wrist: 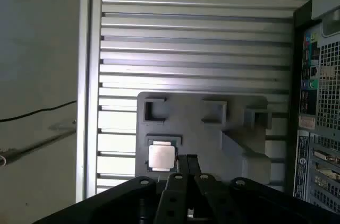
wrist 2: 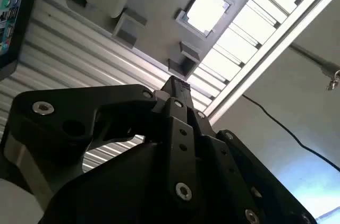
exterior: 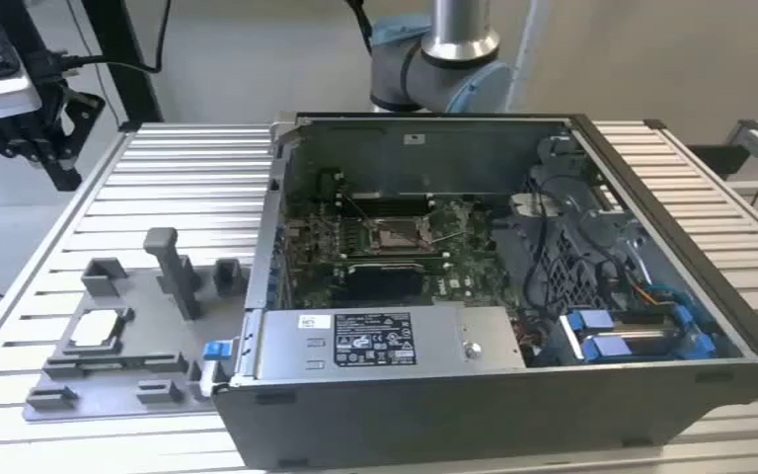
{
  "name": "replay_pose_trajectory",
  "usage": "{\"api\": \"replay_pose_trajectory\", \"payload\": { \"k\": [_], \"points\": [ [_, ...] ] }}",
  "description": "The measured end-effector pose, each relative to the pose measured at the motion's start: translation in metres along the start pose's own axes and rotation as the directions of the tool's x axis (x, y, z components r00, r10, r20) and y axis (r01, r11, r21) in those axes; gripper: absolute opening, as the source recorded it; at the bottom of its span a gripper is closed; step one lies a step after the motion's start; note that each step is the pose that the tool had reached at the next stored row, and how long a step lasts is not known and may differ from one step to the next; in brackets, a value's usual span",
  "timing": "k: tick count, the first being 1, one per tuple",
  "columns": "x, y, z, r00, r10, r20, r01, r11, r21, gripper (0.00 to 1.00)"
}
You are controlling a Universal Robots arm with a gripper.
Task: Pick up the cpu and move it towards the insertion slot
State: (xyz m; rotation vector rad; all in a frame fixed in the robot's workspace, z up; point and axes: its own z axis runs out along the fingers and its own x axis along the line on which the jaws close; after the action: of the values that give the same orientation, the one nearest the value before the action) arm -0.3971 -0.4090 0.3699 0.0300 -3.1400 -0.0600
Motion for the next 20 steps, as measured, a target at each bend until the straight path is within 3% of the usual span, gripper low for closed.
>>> {"api": "replay_pose_trajectory", "payload": {
  "k": [14,15,20],
  "points": [
    [0.0000,0.0000,0.0000,1.0000,0.000,0.0001,0.000,1.0000,-0.0001,0.00],
    [0.0000,0.0000,0.0000,1.0000,0.000,0.0000,0.000,1.0000,0.0000,1.00],
    [0.0000,0.0000,0.0000,1.0000,0.000,0.0000,0.000,1.0000,0.0000,1.00]
  ]
}}
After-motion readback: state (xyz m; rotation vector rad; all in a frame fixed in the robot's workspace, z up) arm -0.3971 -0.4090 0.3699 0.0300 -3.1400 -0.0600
